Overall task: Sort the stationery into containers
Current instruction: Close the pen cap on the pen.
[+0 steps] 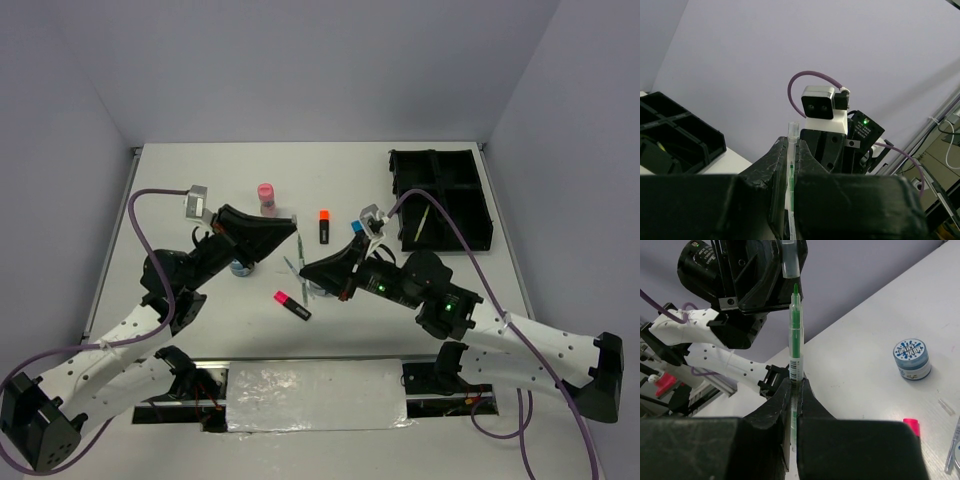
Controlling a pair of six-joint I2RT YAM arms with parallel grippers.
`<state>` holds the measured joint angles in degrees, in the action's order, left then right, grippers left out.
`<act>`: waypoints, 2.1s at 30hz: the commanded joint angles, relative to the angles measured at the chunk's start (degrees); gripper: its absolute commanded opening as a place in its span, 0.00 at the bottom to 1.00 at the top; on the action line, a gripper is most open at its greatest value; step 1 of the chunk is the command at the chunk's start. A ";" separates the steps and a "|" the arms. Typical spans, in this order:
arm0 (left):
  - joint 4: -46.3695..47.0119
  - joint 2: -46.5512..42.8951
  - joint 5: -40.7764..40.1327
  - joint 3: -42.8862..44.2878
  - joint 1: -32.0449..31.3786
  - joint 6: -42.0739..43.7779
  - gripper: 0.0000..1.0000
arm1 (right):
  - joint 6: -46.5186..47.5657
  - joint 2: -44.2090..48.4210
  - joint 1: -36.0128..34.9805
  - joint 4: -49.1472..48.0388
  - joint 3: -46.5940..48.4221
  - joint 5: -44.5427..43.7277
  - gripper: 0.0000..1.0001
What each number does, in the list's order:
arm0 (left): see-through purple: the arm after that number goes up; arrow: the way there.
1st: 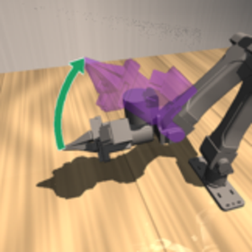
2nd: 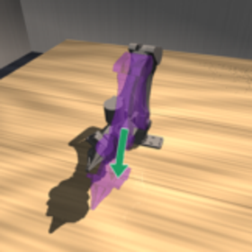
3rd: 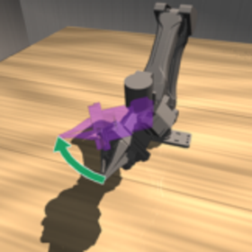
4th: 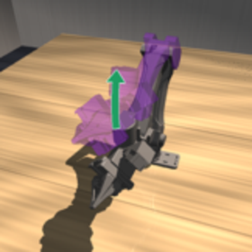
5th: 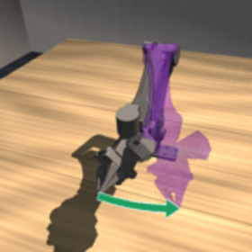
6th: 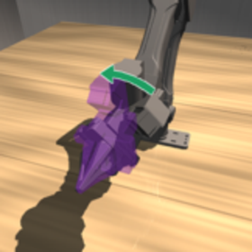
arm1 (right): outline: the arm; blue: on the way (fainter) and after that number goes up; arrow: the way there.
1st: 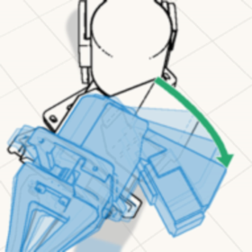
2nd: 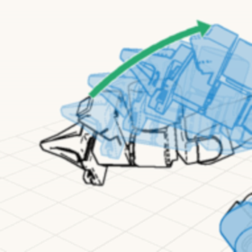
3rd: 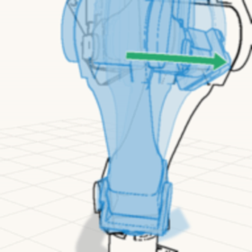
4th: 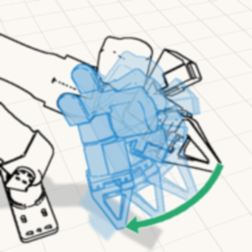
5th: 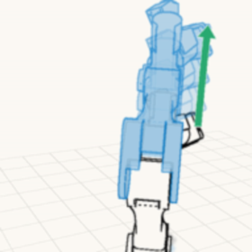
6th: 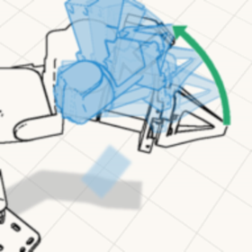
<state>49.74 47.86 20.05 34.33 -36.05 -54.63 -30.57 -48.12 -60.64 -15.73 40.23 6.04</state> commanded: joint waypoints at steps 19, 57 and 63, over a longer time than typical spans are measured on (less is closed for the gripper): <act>-1.31 -1.10 -0.28 0.74 -0.51 1.02 0.00 | 1.56 -0.84 -0.88 0.70 4.16 -1.73 0.00; -20.55 -2.51 -3.35 10.66 -2.00 10.77 0.31 | 13.43 -6.20 -0.88 0.87 12.86 -2.35 0.00; -20.12 -0.92 -1.34 12.34 -2.00 11.83 0.00 | 13.08 -6.55 -0.88 1.49 12.33 -0.07 0.00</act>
<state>28.27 46.13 18.55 43.79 -38.33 -44.56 -18.17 -54.96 -60.95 -12.80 52.18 1.91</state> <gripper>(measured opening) 0.179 0.043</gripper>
